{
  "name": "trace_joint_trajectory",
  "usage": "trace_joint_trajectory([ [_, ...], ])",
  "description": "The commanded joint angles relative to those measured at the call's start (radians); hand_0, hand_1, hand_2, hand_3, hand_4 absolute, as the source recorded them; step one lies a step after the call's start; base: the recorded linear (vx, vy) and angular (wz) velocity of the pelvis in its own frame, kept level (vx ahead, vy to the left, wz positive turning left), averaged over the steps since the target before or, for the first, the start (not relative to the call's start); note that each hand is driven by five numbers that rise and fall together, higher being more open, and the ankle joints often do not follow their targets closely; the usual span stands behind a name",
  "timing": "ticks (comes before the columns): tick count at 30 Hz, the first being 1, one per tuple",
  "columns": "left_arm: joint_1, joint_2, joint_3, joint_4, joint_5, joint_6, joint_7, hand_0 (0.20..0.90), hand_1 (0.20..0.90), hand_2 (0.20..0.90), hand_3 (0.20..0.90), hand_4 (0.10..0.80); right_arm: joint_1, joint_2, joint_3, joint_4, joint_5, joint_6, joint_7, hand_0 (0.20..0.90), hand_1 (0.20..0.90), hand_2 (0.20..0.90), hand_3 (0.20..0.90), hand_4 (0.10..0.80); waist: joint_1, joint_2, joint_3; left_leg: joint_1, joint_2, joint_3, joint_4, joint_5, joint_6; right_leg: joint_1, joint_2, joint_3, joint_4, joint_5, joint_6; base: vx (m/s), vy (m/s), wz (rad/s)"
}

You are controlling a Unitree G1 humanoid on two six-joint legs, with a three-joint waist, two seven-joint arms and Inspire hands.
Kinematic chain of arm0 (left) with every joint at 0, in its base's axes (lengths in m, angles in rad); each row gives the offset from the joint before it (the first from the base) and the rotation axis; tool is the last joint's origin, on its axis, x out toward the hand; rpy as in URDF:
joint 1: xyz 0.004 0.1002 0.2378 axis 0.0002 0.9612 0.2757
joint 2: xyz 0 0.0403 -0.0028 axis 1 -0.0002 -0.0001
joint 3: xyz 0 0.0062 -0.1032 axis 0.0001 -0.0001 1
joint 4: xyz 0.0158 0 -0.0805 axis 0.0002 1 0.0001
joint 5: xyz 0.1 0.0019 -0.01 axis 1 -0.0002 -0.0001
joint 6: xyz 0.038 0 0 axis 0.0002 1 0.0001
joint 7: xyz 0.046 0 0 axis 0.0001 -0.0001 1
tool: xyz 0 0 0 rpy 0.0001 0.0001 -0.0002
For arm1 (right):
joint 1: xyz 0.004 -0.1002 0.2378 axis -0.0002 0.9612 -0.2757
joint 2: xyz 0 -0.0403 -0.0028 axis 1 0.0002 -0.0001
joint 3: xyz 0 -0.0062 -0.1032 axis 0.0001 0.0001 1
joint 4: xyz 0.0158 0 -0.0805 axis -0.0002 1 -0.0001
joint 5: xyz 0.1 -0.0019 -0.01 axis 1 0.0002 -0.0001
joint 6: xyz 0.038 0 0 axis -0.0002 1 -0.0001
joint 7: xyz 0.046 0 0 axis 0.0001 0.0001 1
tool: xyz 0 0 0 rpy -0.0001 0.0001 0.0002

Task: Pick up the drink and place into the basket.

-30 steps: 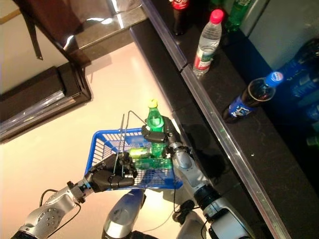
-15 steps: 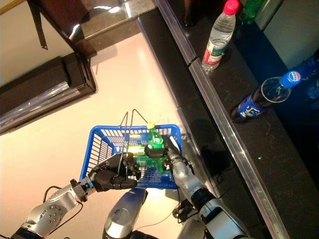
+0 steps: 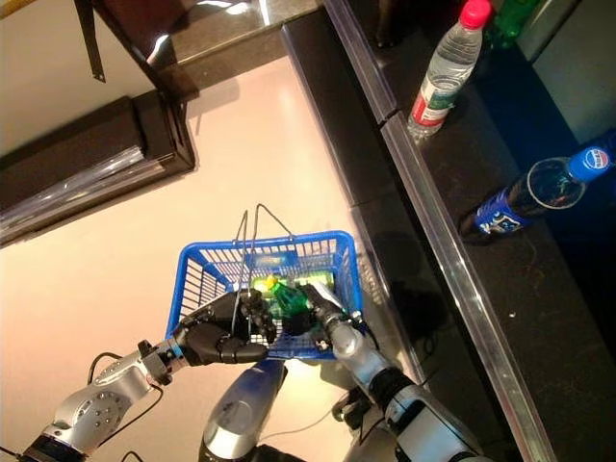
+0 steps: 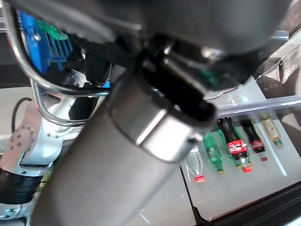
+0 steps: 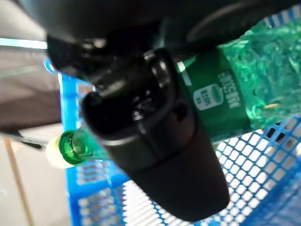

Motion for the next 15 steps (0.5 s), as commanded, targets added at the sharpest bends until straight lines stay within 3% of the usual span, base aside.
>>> trace_joint_trajectory([
  [1,-0.156,-0.079,0.039,-0.425,-0.138,-0.126,-0.231,0.300,0.300,0.300,0.200,0.100,-0.138,0.012,0.084,0.030,-0.136,0.123,0.036,0.300,0.300,0.300,0.200,0.100,0.006,0.038,-0.032,-0.012,-0.076,0.050,0.072,-0.049,0.079,-0.007,0.056,0.027,-0.112,0.173,-0.053,0.000,0.000,0.00],
  [6,-0.175,-0.083,0.018,-0.431,-0.124,-0.112,-0.206,0.300,0.300,0.300,0.200,0.100,-0.199,0.047,0.068,0.140,-0.108,0.224,0.014,0.300,0.300,0.300,0.200,0.100,0.020,0.037,-0.022,-0.011,-0.075,0.039,0.069,-0.044,0.081,-0.001,0.057,0.021,-0.110,0.177,-0.052,0.022,-0.034,0.08],
  [7,-0.182,-0.087,0.013,-0.432,-0.123,-0.106,-0.200,0.300,0.300,0.300,0.200,0.100,-0.219,0.057,0.054,0.171,-0.108,0.234,0.012,0.415,0.415,0.415,0.335,0.235,0.024,0.037,-0.020,-0.013,-0.076,0.036,0.070,-0.043,0.082,-0.002,0.057,0.020,-0.109,0.179,-0.052,0.013,-0.033,0.05],
  [8,-0.186,-0.088,0.012,-0.435,-0.124,-0.099,-0.195,0.300,0.300,0.300,0.200,0.100,-0.228,0.061,0.048,0.183,-0.102,0.245,0.014,0.658,0.658,0.658,0.617,0.517,0.026,0.037,-0.020,-0.014,-0.078,0.035,0.070,-0.042,0.083,-0.003,0.057,0.020,-0.107,0.180,-0.052,0.014,-0.025,0.04],
  [9,-0.188,-0.089,0.012,-0.435,-0.124,-0.097,-0.194,0.300,0.300,0.300,0.200,0.100,-0.231,0.061,0.045,0.192,-0.091,0.242,0.014,0.829,0.829,0.829,0.818,0.718,0.027,0.036,-0.020,-0.013,-0.077,0.034,0.068,-0.042,0.083,-0.002,0.057,0.019,-0.109,0.181,-0.051,0.000,0.000,0.00],
  [10,-0.191,-0.090,0.011,-0.436,-0.127,-0.091,-0.189,0.300,0.300,0.300,0.200,0.100,-0.237,0.062,0.040,0.203,-0.073,0.239,0.012,0.900,0.900,0.900,0.900,0.800,0.028,0.035,-0.020,-0.011,-0.077,0.034,0.066,-0.041,0.084,-0.001,0.057,0.018,-0.110,0.182,-0.050,0.000,0.000,0.00],
  [15,-0.208,-0.088,0.005,-0.447,-0.144,-0.084,-0.176,0.300,0.300,0.300,0.200,0.100,-0.240,0.067,0.017,0.207,0.007,0.225,-0.030,0.900,0.900,0.900,0.900,0.800,0.023,0.026,-0.020,-0.011,-0.072,0.041,0.063,-0.040,0.085,-0.004,0.062,0.027,-0.114,0.188,-0.047,0.000,0.000,0.00],
])
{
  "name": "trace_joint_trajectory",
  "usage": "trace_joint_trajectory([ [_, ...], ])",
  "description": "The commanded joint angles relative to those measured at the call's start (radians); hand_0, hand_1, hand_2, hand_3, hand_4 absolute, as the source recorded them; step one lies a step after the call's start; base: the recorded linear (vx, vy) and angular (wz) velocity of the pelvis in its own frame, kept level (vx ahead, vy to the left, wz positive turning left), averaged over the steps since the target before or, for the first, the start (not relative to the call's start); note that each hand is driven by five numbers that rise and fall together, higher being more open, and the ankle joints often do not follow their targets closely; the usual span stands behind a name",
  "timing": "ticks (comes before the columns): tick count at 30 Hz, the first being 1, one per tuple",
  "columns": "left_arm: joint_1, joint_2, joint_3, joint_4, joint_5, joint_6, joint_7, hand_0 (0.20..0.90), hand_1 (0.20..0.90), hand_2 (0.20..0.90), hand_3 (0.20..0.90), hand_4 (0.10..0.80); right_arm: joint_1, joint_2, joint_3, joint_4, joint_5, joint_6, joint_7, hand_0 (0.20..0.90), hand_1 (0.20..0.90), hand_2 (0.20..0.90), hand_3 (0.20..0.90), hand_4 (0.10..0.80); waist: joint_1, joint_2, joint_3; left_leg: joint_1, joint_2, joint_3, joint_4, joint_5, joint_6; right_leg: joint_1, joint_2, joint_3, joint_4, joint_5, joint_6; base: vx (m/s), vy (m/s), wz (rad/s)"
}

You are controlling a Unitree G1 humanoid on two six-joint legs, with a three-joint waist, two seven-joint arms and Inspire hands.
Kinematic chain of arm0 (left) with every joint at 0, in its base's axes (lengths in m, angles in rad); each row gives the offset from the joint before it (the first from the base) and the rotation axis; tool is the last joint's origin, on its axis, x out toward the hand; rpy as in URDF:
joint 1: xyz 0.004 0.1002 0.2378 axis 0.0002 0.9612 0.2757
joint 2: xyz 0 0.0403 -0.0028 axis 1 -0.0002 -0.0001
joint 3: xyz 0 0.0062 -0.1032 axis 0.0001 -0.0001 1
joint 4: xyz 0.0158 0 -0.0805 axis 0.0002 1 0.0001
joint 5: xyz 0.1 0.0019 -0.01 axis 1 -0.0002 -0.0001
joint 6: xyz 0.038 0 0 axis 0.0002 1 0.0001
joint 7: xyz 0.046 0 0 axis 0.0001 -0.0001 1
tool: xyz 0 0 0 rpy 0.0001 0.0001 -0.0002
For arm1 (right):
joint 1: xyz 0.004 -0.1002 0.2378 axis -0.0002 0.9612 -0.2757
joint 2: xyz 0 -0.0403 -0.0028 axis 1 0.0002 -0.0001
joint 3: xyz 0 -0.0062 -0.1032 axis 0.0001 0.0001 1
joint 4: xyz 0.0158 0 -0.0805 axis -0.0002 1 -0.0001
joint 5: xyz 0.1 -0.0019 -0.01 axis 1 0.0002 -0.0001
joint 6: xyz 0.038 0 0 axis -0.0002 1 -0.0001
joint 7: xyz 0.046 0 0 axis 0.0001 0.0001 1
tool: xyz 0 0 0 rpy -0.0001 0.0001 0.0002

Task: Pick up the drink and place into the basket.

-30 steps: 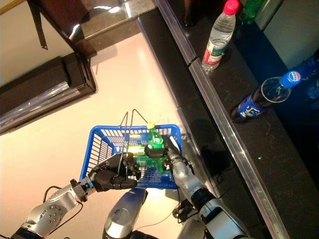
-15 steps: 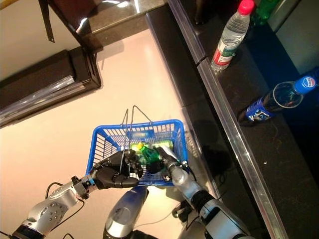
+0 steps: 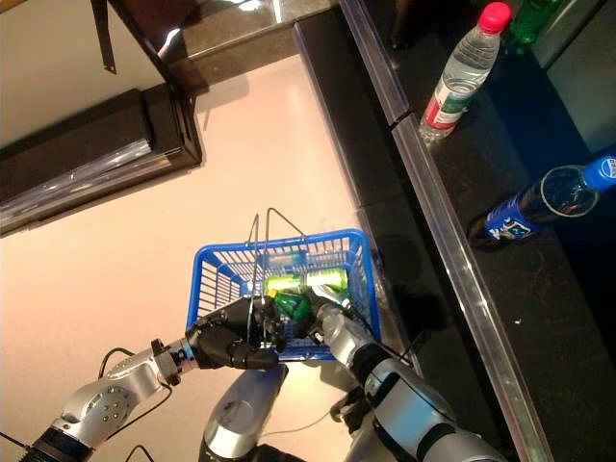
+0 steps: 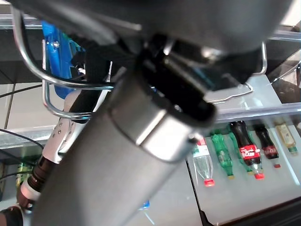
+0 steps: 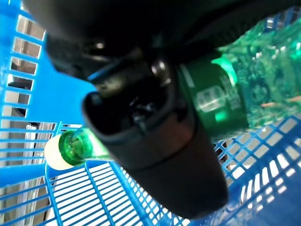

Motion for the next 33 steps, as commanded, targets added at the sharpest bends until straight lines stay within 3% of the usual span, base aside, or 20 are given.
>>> trace_joint_trajectory([
  [1,-0.173,-0.082,0.047,-0.449,-0.156,-0.150,-0.190,0.300,0.300,0.300,0.200,0.100,-0.099,-0.023,0.001,0.041,0.056,-0.005,-0.067,0.900,0.900,0.900,0.900,0.800,0.016,0.024,-0.020,0.002,-0.069,0.060,0.045,-0.042,0.088,-0.009,0.064,0.050,-0.127,0.194,-0.043,0.000,0.000,0.00],
  [7,-0.182,-0.080,0.050,-0.441,-0.161,-0.152,-0.153,0.300,0.300,0.300,0.200,0.100,-0.074,-0.049,-0.028,-0.042,0.123,-0.044,-0.124,0.900,0.900,0.900,0.900,0.800,-0.008,0.007,-0.019,0.016,-0.056,0.078,0.037,-0.045,0.087,-0.001,0.074,0.068,-0.144,0.200,-0.039,0.000,0.000,0.00],
  [14,-0.110,-0.076,0.113,-0.370,-0.124,-0.205,-0.136,0.300,0.300,0.300,0.200,0.100,0.065,-0.173,-0.068,-0.410,0.129,-0.035,-0.208,0.900,0.900,0.900,0.900,0.800,-0.064,-0.021,-0.024,0.033,-0.038,0.115,0.027,-0.051,0.083,0.000,0.090,0.110,-0.168,0.208,-0.034,-0.014,0.030,-0.05],
  [18,-0.088,-0.081,0.129,-0.353,-0.116,-0.214,-0.142,0.300,0.300,0.300,0.200,0.100,0.106,-0.195,-0.085,-0.469,0.110,-0.058,-0.226,0.900,0.900,0.900,0.900,0.800,-0.075,-0.027,-0.026,0.038,-0.034,0.122,0.023,-0.053,0.084,0.000,0.094,0.118,-0.172,0.207,-0.034,-0.013,0.020,-0.20],
  [22,-0.001,-0.122,0.172,-0.258,-0.106,-0.270,-0.125,0.300,0.300,0.300,0.200,0.100,0.306,-0.282,-0.204,-0.728,0.052,-0.168,-0.230,0.900,0.900,0.900,0.900,0.800,-0.135,-0.052,-0.036,0.058,-0.015,0.159,0.013,-0.059,0.087,-0.002,0.113,0.162,-0.187,0.209,-0.028,-0.034,0.048,-0.18],
  [24,0.006,-0.127,0.176,-0.248,-0.104,-0.278,-0.122,0.300,0.300,0.300,0.200,0.100,0.328,-0.289,-0.218,-0.748,0.050,-0.186,-0.238,0.900,0.900,0.900,0.900,0.800,-0.142,-0.055,-0.038,0.060,-0.013,0.164,0.012,-0.061,0.087,-0.002,0.116,0.167,-0.189,0.209,-0.027,-0.021,0.024,-0.22],
  [26,0.046,-0.152,0.187,-0.188,-0.091,-0.323,-0.108,0.300,0.300,0.300,0.200,0.100,0.431,-0.314,-0.301,-0.845,0.066,-0.273,-0.233,0.900,0.900,0.900,0.900,0.800,-0.177,-0.068,-0.050,0.078,-0.004,0.188,0.009,-0.067,0.089,0.004,0.128,0.195,-0.200,0.209,-0.025,-0.024,0.038,-0.16],
  [28,0.048,-0.154,0.187,-0.184,-0.092,-0.325,-0.106,0.300,0.300,0.300,0.200,0.100,0.438,-0.315,-0.307,-0.851,0.067,-0.281,-0.233,0.900,0.900,0.900,0.900,0.800,-0.180,-0.068,-0.053,0.076,-0.004,0.189,0.007,-0.066,0.089,0.003,0.130,0.196,-0.204,0.212,-0.025,-0.019,0.031,-0.18],
  [30,0.081,-0.195,0.197,-0.112,-0.120,-0.345,-0.092,0.300,0.300,0.300,0.200,0.100,0.528,-0.313,-0.376,-0.953,0.112,-0.365,-0.201,0.900,0.900,0.900,0.900,0.800,-0.219,-0.079,-0.073,0.102,0.009,0.218,-0.005,-0.070,0.090,0.014,0.143,0.227,-0.221,0.215,-0.020,-0.027,0.055,-0.36],
  [33,0.091,-0.215,0.186,-0.061,-0.122,-0.382,-0.038,0.300,0.300,0.300,0.200,0.100,0.561,-0.295,-0.401,-0.981,0.219,-0.415,-0.147,0.900,0.900,0.900,0.900,0.800,-0.236,-0.087,-0.091,0.122,0.014,0.231,-0.018,-0.071,0.088,0.027,0.146,0.244,-0.236,0.219,-0.014,-0.004,0.028,-0.27],
])
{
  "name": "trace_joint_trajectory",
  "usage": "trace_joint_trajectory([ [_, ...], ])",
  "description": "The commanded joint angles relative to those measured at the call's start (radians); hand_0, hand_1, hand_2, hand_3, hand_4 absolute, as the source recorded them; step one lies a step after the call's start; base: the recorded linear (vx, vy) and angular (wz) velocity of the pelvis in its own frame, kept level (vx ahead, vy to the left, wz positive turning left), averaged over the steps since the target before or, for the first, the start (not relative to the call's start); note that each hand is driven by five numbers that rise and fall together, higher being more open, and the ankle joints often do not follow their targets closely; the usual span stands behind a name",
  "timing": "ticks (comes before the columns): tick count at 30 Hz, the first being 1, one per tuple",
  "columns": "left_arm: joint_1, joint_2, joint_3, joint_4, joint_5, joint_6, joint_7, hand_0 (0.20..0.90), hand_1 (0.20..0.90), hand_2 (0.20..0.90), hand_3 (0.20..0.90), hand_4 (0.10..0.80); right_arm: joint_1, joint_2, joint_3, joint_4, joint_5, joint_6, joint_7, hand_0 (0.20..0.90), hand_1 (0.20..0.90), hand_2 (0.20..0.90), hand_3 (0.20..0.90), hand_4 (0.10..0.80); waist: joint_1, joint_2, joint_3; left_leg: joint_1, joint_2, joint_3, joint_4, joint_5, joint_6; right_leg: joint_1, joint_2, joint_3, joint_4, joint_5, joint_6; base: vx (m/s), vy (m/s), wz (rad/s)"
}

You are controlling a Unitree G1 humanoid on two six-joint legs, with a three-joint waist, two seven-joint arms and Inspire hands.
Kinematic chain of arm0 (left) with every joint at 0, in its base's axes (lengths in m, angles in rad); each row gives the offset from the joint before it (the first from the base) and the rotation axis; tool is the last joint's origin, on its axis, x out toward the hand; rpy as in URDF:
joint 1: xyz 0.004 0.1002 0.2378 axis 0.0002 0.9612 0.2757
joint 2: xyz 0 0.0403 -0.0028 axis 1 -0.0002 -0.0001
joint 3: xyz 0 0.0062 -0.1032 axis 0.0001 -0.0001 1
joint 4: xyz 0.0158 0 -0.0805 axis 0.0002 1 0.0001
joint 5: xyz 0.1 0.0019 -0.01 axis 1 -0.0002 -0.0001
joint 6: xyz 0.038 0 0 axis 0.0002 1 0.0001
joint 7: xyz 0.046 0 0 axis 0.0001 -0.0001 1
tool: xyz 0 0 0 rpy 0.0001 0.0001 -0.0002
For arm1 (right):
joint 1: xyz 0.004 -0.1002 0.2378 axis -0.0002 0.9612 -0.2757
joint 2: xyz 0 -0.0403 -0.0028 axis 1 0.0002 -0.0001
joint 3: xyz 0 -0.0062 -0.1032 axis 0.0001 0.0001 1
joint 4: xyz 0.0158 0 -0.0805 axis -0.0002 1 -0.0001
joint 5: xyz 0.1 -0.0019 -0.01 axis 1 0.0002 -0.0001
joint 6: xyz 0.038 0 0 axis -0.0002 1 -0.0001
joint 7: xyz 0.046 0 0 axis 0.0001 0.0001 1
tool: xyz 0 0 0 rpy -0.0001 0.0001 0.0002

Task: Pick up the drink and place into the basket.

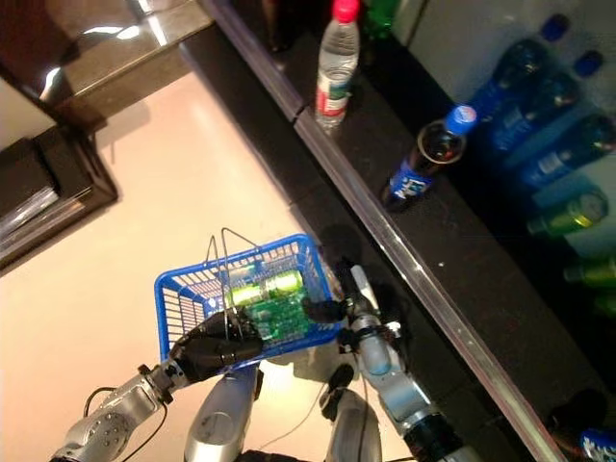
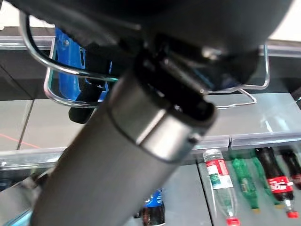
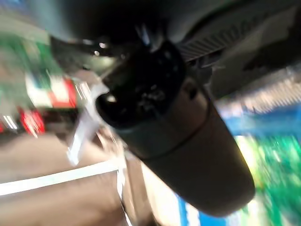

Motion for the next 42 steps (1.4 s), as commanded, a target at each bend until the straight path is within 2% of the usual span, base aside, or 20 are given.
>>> trace_joint_trajectory([
  [1,-0.040,-0.068,0.067,-0.240,-0.127,-0.252,-0.107,0.300,0.300,0.300,0.200,0.100,-0.009,-0.028,-0.001,-0.109,0.150,-0.171,0.063,0.900,0.900,0.900,0.900,0.800,-0.020,0.008,-0.100,0.078,-0.039,0.067,-0.007,-0.063,0.058,0.013,0.053,0.048,-0.069,0.096,-0.019,0.008,0.013,-0.23],
  [4,-0.036,-0.071,0.065,-0.214,-0.108,-0.272,-0.088,0.300,0.300,0.300,0.200,0.100,0.003,-0.013,-0.007,-0.104,0.187,-0.184,0.088,0.900,0.900,0.900,0.900,0.800,-0.024,0.004,-0.108,0.085,-0.039,0.068,-0.011,-0.063,0.058,0.019,0.054,0.053,-0.074,0.099,-0.017,0.021,0.011,-0.14],
  [7,-0.026,-0.084,0.059,-0.103,-0.039,-0.346,0.039,0.300,0.300,0.300,0.200,0.100,0.048,0.025,-0.011,-0.113,0.300,-0.205,0.182,0.900,0.900,0.900,0.900,0.800,-0.044,-0.016,-0.145,0.112,-0.037,0.083,-0.030,-0.065,0.060,0.035,0.050,0.078,-0.096,0.119,-0.002,0.049,0.031,-0.10],
  [11,-0.015,-0.106,0.056,-0.006,-0.003,-0.378,0.095,0.300,0.300,0.300,0.200,0.100,0.086,0.057,-0.008,-0.096,0.360,-0.212,0.233,0.900,0.900,0.900,0.900,0.800,-0.059,-0.031,-0.181,0.131,-0.037,0.103,-0.040,-0.072,0.064,0.045,0.045,0.103,-0.117,0.138,0.013,0.046,0.038,-0.24],
  [13,-0.010,-0.120,0.049,0.065,0.035,-0.417,0.161,0.300,0.300,0.300,0.200,0.100,0.110,0.074,-0.011,-0.059,0.394,-0.214,0.261,0.900,0.900,0.900,0.900,0.800,-0.069,-0.044,-0.206,0.143,-0.040,0.109,-0.041,-0.086,0.070,0.049,0.038,0.128,-0.135,0.159,0.029,0.064,0.050,-0.31],
  [17,0.010,-0.138,0.073,0.172,0.089,-0.445,0.285,0.300,0.300,0.300,0.200,0.100,0.150,0.098,-0.014,-0.008,0.446,-0.194,0.288,0.900,0.900,0.900,0.900,0.800,-0.079,-0.061,-0.236,0.159,-0.047,0.132,-0.025,-0.117,0.082,0.055,0.020,0.158,-0.155,0.188,0.053,0.062,0.064,-0.37],
  [21,0.015,-0.151,0.102,0.298,0.118,-0.442,0.369,0.300,0.300,0.300,0.200,0.100,0.189,0.128,-0.021,0.060,0.518,-0.175,0.325,0.900,0.900,0.900,0.900,0.800,-0.098,-0.068,-0.267,0.173,-0.052,0.160,-0.025,-0.134,0.092,0.056,-0.002,0.180,-0.171,0.220,0.078,0.052,0.084,-0.38],
  [23,0.005,-0.170,0.118,0.417,0.154,-0.433,0.427,0.300,0.300,0.300,0.200,0.100,0.220,0.152,-0.027,0.126,0.538,-0.158,0.344,0.900,0.900,0.900,0.900,0.800,-0.122,-0.071,-0.298,0.194,-0.056,0.192,-0.041,-0.144,0.093,0.049,-0.027,0.193,-0.187,0.269,0.095,0.078,0.106,-0.50],
  [27,0.016,-0.195,0.166,0.560,0.137,-0.402,0.490,0.300,0.300,0.300,0.200,0.100,0.248,0.188,-0.040,0.251,0.568,-0.131,0.379,0.900,0.900,0.900,0.900,0.800,-0.153,-0.070,-0.335,0.233,-0.056,0.249,-0.077,-0.151,0.089,0.025,-0.040,0.180,-0.162,0.318,0.110,0.032,0.079,-0.56],
  [29,0.021,-0.202,0.184,0.613,0.157,-0.409,0.487,0.300,0.300,0.300,0.200,0.100,0.248,0.202,-0.043,0.321,0.555,-0.136,0.386,0.900,0.900,0.900,0.900,0.800,-0.156,-0.065,-0.346,0.249,-0.052,0.282,-0.095,-0.148,0.088,0.030,-0.032,0.140,-0.135,0.297,0.106,-0.018,0.082,-0.77],
  [30,0.020,-0.207,0.180,0.656,0.186,-0.417,0.485,0.300,0.300,0.300,0.200,0.100,0.241,0.214,-0.049,0.398,0.543,-0.143,0.390,0.900,0.900,0.900,0.900,0.800,-0.157,-0.059,-0.354,0.263,-0.053,0.294,-0.113,-0.143,0.092,0.044,-0.017,0.118,-0.114,0.266,0.100,-0.043,0.054,-0.91],
  [33,-0.004,-0.226,0.182,0.765,0.162,-0.425,0.502,0.300,0.300,0.300,0.200,0.100,0.214,0.235,-0.060,0.568,0.549,-0.099,0.383,0.900,0.900,0.900,0.900,0.800,-0.156,-0.051,-0.383,0.272,-0.061,0.282,-0.138,-0.129,0.093,0.097,0.035,0.104,-0.127,0.186,0.067,-0.038,-0.016,-0.37],
  [39,-0.031,-0.247,0.207,0.909,0.167,-0.431,0.490,0.300,0.300,0.300,0.200,0.100,0.179,0.257,-0.094,0.867,0.488,-0.110,0.420,0.900,0.900,0.900,0.900,0.800,-0.154,-0.046,-0.421,0.294,-0.055,0.280,-0.153,-0.126,0.075,0.143,0.040,0.113,-0.222,0.185,0.050,-0.003,-0.081,-0.12],
  [42,-0.034,-0.256,0.224,0.978,0.211,-0.409,0.486,0.300,0.300,0.300,0.200,0.100,0.178,0.271,-0.173,1.019,0.524,-0.059,0.451,0.900,0.900,0.900,0.900,0.800,-0.159,-0.038,-0.436,0.313,-0.040,0.301,-0.163,-0.123,0.060,0.172,0.049,0.104,-0.252,0.166,0.037,0.009,-0.100,-0.09],
])
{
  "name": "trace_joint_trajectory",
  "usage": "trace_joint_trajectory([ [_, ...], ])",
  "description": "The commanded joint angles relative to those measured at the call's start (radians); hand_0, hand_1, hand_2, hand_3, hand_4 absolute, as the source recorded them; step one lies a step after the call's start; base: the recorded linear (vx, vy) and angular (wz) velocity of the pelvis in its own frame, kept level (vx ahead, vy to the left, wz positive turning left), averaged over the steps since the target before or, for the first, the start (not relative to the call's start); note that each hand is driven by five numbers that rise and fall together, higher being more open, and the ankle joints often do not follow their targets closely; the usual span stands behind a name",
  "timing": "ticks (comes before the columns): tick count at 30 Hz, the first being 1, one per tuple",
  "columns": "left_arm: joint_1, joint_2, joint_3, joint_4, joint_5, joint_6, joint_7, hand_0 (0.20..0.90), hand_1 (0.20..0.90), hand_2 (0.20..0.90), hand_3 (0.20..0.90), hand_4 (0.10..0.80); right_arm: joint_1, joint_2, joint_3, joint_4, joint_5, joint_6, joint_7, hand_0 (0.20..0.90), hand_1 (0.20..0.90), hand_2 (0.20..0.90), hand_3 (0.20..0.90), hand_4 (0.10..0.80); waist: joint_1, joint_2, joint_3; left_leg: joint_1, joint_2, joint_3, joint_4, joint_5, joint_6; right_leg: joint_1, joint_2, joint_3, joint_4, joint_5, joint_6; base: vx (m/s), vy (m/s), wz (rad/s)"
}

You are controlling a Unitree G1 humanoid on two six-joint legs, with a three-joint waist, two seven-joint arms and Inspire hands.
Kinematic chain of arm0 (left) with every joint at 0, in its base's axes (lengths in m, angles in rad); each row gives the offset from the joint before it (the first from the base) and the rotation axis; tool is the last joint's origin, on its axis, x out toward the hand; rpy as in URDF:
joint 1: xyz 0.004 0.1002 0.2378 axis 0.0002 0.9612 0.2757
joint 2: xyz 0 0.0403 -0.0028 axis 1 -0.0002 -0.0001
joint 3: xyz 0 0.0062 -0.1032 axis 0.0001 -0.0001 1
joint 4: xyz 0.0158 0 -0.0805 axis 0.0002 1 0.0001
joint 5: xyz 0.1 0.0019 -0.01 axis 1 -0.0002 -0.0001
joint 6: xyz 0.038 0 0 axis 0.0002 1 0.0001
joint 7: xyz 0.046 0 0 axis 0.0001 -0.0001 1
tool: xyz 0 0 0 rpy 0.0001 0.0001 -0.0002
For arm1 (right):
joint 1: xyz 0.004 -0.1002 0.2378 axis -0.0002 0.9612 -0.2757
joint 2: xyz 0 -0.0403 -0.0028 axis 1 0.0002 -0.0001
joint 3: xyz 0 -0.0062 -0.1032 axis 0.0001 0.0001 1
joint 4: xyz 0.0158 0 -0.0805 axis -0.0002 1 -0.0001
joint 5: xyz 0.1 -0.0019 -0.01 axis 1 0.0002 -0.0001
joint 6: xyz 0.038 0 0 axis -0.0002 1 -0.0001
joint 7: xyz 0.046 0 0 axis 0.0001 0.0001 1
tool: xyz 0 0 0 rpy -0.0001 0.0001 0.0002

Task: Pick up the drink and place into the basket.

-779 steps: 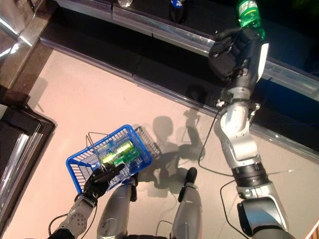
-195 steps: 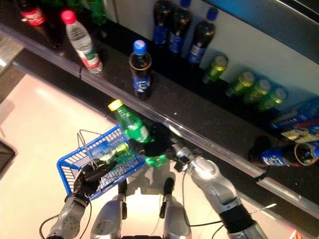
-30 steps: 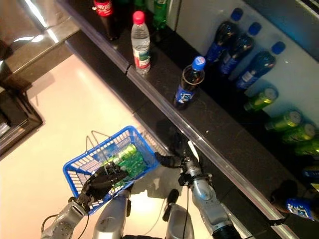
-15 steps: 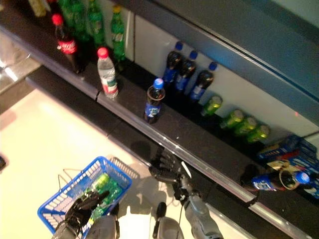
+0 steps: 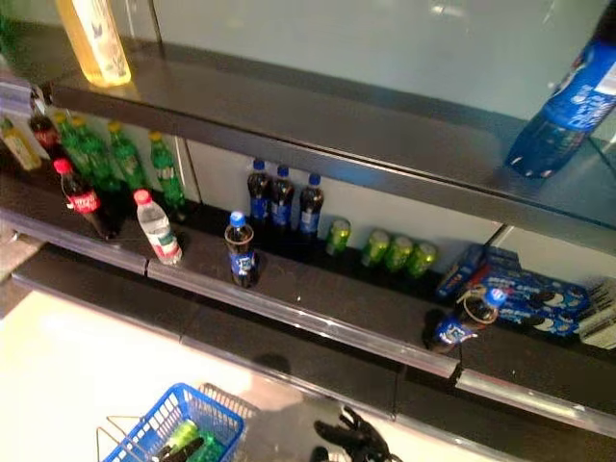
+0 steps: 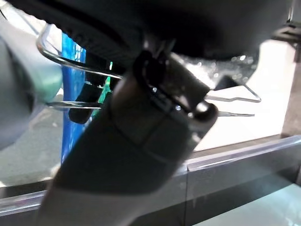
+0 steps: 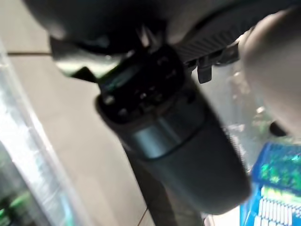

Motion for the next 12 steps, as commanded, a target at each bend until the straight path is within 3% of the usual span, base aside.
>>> trace_joint_trajectory([
  [1,-0.079,0.007,0.028,-0.031,0.093,-0.140,-0.061,0.300,0.300,0.300,0.200,0.100,-0.043,0.009,-0.076,0.083,0.007,0.013,0.054,0.900,0.900,0.900,0.900,0.800,0.000,0.024,0.015,-0.012,-0.079,-0.025,0.026,-0.068,0.051,0.041,-0.040,-0.023,0.047,-0.035,0.069,-0.002,-0.105,-0.02],
  [12,-0.078,-0.013,0.064,0.020,0.098,-0.138,-0.066,0.300,0.300,0.300,0.200,0.100,-0.036,-0.001,-0.147,0.204,-0.085,0.017,0.043,0.900,0.900,0.900,0.900,0.800,0.002,0.026,0.003,-0.005,-0.048,-0.020,0.016,-0.056,0.020,0.067,-0.030,-0.039,0.010,-0.046,0.054,0.007,-0.077,0.00],
])
